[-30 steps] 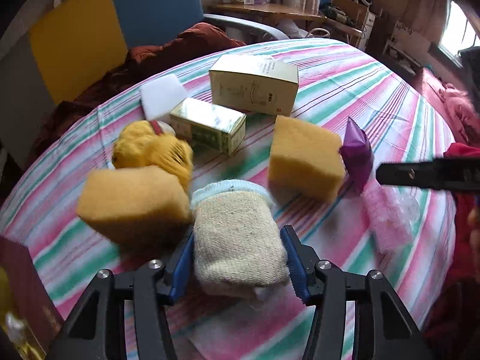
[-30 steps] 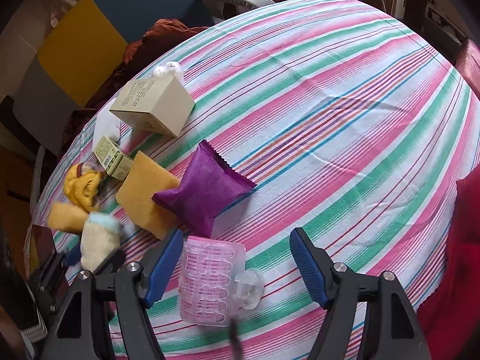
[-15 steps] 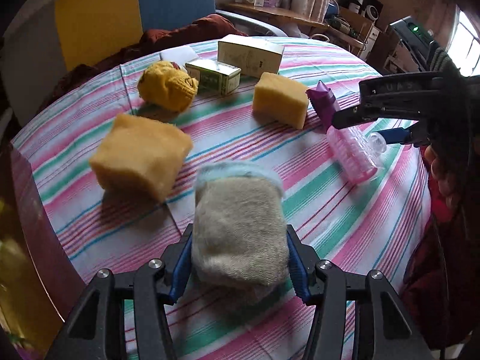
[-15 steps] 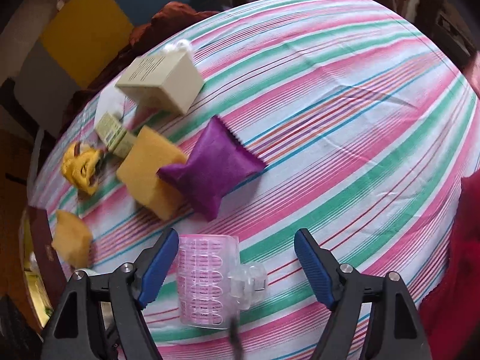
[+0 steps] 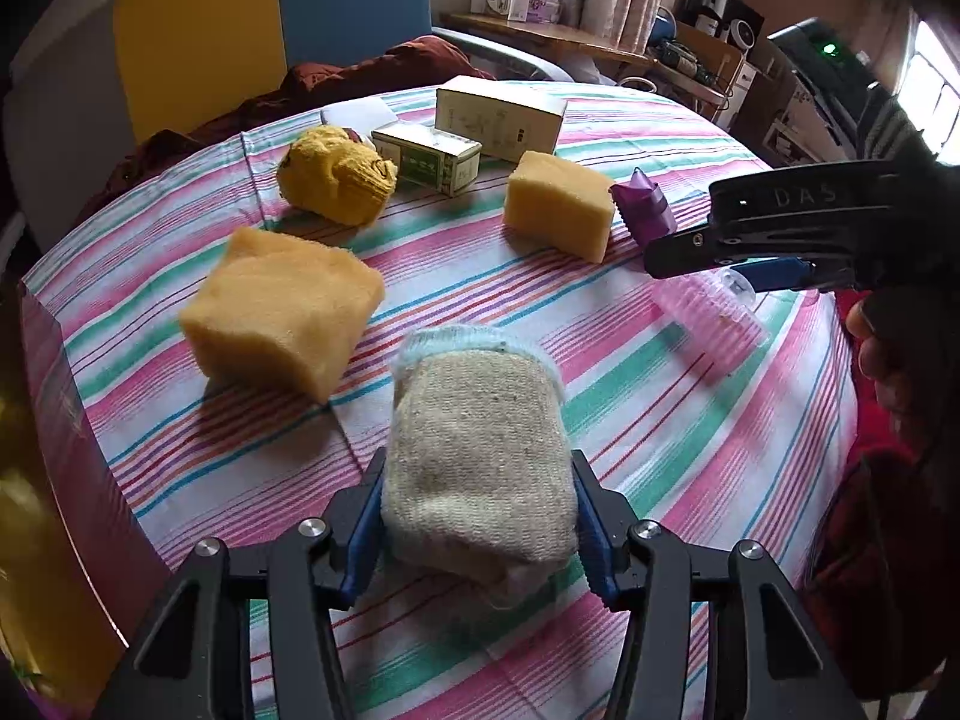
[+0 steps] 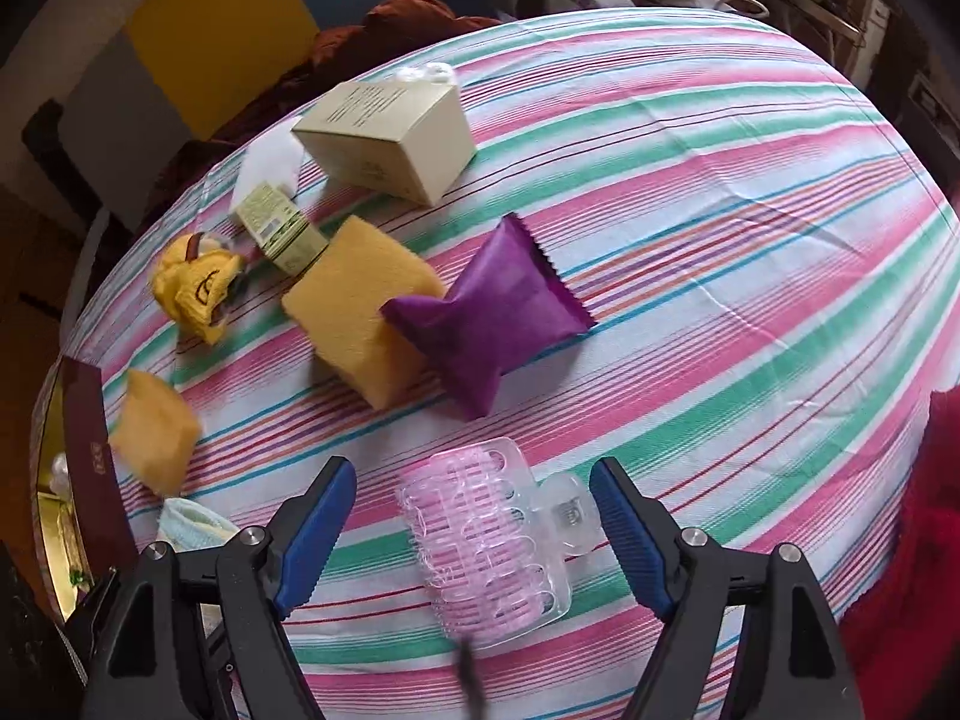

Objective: Organize objects
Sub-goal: 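Grasp the pink hair roller with the right gripper, then carry sock and hair roller over the gold tray and open both grippers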

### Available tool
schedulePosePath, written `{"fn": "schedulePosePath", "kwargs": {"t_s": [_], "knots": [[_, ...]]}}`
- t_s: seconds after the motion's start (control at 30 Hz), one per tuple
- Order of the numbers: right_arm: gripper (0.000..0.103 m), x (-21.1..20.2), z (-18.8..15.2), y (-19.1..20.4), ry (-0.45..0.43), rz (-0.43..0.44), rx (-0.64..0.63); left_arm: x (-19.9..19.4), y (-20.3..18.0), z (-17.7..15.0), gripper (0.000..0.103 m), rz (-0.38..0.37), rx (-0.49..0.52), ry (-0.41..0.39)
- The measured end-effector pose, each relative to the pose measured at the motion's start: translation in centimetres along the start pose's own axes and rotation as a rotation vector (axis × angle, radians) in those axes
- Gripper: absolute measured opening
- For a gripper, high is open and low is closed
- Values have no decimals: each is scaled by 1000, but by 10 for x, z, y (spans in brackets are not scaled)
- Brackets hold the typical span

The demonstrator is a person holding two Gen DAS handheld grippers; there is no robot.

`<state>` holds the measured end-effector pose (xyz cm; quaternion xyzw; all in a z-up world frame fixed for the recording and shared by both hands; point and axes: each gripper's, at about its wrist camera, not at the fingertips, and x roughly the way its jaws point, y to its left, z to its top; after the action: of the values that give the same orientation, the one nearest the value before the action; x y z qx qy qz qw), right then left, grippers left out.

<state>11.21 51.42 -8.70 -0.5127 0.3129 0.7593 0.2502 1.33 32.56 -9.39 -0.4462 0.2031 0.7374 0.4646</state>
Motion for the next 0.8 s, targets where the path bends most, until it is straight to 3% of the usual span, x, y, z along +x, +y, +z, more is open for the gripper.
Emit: {"fn": "schedulePosePath", "kwargs": {"t_s": [0.27, 0.37, 0.4, 0.57, 0.8], "knots": [[81, 22, -1, 18, 65, -90, -74, -6, 3, -5, 54, 0, -11, -7], [67, 22, 1, 20, 57, -118, -90, -10, 6, -9, 54, 2, -28, -9], [66, 22, 2, 21, 52, -127, -96, -11, 7, -10, 54, 1, -33, -11], [65, 17, 3, 31, 14, -104, -134, -32, 10, -16, 54, -7, -40, -56], [65, -7, 4, 49, -87, 37, -192, -90, 29, -27, 54, 6, -81, -168]]}}
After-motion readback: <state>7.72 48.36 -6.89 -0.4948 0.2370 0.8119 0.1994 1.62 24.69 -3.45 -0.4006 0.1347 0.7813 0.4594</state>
